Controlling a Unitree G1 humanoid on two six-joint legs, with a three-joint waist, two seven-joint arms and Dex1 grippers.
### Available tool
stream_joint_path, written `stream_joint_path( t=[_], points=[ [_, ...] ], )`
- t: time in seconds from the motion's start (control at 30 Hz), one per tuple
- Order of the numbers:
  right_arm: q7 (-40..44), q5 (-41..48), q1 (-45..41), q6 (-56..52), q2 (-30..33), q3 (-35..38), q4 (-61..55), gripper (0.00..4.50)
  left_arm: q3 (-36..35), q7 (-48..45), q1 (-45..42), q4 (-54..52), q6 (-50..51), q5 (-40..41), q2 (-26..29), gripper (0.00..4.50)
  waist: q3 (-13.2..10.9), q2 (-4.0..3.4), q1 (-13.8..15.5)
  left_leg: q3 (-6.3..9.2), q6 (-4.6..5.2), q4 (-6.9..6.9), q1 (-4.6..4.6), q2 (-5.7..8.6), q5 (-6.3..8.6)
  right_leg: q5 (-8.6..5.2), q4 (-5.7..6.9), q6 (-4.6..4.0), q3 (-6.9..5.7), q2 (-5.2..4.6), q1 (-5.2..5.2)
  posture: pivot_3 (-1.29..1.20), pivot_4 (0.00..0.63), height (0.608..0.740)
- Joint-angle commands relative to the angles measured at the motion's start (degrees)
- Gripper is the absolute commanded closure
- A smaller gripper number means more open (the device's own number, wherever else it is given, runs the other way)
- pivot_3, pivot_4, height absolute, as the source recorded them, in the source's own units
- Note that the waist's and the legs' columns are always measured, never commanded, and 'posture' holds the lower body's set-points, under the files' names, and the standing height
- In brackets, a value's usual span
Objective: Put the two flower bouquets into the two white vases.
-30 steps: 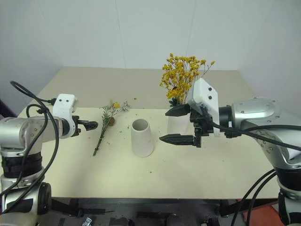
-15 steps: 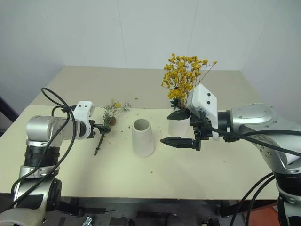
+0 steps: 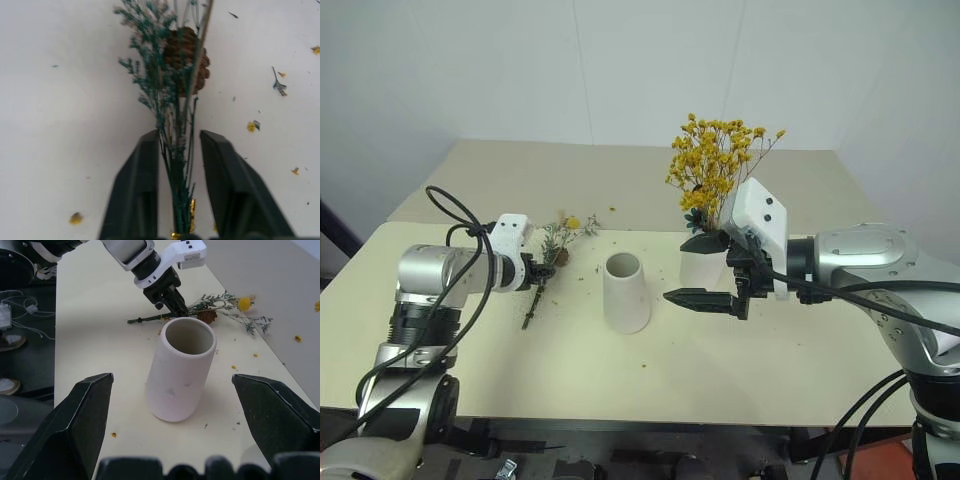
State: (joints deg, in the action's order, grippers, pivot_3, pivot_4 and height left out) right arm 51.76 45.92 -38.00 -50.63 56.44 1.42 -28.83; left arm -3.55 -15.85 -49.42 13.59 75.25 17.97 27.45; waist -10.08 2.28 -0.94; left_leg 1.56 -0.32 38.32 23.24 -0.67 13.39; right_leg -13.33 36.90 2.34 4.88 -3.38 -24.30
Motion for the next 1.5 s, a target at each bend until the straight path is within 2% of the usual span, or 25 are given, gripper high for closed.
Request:
stream_joint_path(
  t=[0.03,0.07,0.3,0.47,0.67,0.73,0.8,0.83,0.93,1.03,1.1,1.17,1.3,1.5],
  points=[
    [-0.63,0.32,-0.47,-0.14,0.26,2.62,-1.05,0.00,-0.36,0.13,-2.48,1.43,-0.78,-1.09,0.07,4.12,0.00,0.00,-0.04,0.00,0.00,0.00,0.00,0.00,0.00,0.00,0.00,0.00,0.00,0.00,0.00,0.00,0.150,0.740],
    [-0.73,0.36,-0.46,-0.15,0.15,2.62,-0.99,0.00,-0.46,0.21,-2.68,2.02,-0.67,-1.17,-0.02,4.48,0.00,0.00,-0.04,0.00,0.00,0.00,0.00,0.00,0.00,0.00,0.01,0.00,0.00,0.00,0.00,0.00,0.150,0.740],
    [-1.22,0.35,-0.28,0.06,-0.15,2.43,-0.82,0.00,-1.11,1.00,-2.68,1.67,-1.13,-1.88,-0.52,4.48,0.00,0.00,0.06,0.00,0.00,0.00,0.00,0.01,0.00,0.00,0.00,0.00,0.00,0.00,0.01,0.00,0.150,0.740],
    [-1.57,0.06,-0.31,0.24,-0.56,2.31,-0.47,0.00,-5.17,3.99,-2.29,-3.59,-3.75,-2.30,-0.99,4.48,0.00,0.01,0.00,0.01,0.00,0.01,0.00,0.00,0.00,0.00,0.02,0.00,0.00,0.00,0.00,0.00,0.150,0.740],
    [-2.41,-0.12,1.19,0.53,-0.73,3.23,-0.79,0.00,-15.60,0.31,0.56,-16.28,-6.20,4.39,-0.83,4.48,0.00,0.00,0.00,0.01,0.00,0.00,0.06,-0.01,0.00,0.01,-0.01,0.00,-0.01,-0.03,-0.04,0.00,0.150,0.740],
    [-3.62,1.16,2.28,0.15,-1.51,4.87,-1.31,0.00,-22.06,-3.51,3.36,-21.28,-11.98,9.81,-2.50,4.48,0.00,0.00,0.00,0.00,-0.01,0.00,0.04,-0.02,0.00,0.01,0.00,-0.01,-0.01,-0.04,-0.02,0.00,0.150,0.740],
    [-4.97,3.02,4.10,-0.63,-2.37,7.34,-1.93,0.00,-28.42,-5.26,2.66,-21.90,-15.90,15.31,-4.26,4.48,0.00,0.00,0.12,0.00,-0.01,0.00,0.03,-0.05,0.00,0.01,0.00,-0.02,-0.01,-0.04,-0.02,0.00,0.150,0.740],
    [-5.46,3.42,4.67,-0.85,-2.61,7.93,-2.14,0.00,-29.89,-5.21,1.78,-21.10,-16.15,16.86,-4.30,4.48,-0.01,0.01,0.17,0.00,-0.01,0.01,0.03,-0.05,0.00,0.02,0.01,-0.03,-0.01,-0.04,-0.02,0.00,0.150,0.740],
    [-7.01,3.92,8.80,-0.70,-2.91,10.17,-4.31,0.00,-31.56,-7.98,-0.98,-16.80,-25.04,19.37,-5.22,4.48,0.00,0.02,0.49,0.02,-0.01,0.06,0.02,-0.03,0.00,0.02,0.03,-0.03,-0.07,-0.03,0.04,0.00,0.150,0.740],
    [-9.84,3.41,10.66,-0.86,-4.04,10.38,-5.59,0.00,-33.29,-15.23,-2.66,-11.47,-33.20,24.13,-7.20,4.48,0.01,0.03,0.57,0.04,-0.01,0.15,0.00,0.00,0.00,0.02,-0.04,-0.02,-0.14,-0.05,0.16,0.00,0.150,0.740],
    [-11.74,3.69,11.89,-0.85,-5.14,10.73,-6.94,0.00,-31.90,-24.77,-4.20,-6.43,-37.97,26.82,-7.86,4.48,0.02,0.02,0.54,0.03,-0.01,0.18,0.00,0.02,0.00,0.02,-0.02,-0.02,-0.13,-0.06,0.16,0.00,0.150,0.740],
    [-13.16,3.90,12.70,-0.85,-5.86,10.87,-7.97,0.00,-30.80,-29.56,-5.43,-2.68,-40.83,28.41,-8.17,4.48,0.02,0.02,0.39,0.04,-0.01,0.19,0.00,0.00,-0.01,0.02,0.00,-0.02,-0.17,-0.01,0.16,0.00,0.150,0.740],
    [-16.80,3.84,15.79,-0.90,-7.59,11.28,-10.61,0.00,-25.28,-42.46,-8.06,5.18,-41.88,30.05,-8.99,4.48,0.02,0.03,0.13,0.05,0.00,0.26,0.06,0.00,0.00,0.02,-0.01,-0.02,-0.17,0.01,0.15,0.00,0.150,0.740],
    [-19.56,4.21,19.11,-1.01,-7.77,12.72,-13.35,0.00,-20.63,-54.77,-13.65,16.88,-44.42,29.29,-8.91,4.48,0.01,0.03,-0.12,0.09,0.00,0.31,0.06,-0.01,0.00,0.01,0.02,-0.01,-0.19,0.05,0.17,0.00,0.150,0.740]
  ],
)
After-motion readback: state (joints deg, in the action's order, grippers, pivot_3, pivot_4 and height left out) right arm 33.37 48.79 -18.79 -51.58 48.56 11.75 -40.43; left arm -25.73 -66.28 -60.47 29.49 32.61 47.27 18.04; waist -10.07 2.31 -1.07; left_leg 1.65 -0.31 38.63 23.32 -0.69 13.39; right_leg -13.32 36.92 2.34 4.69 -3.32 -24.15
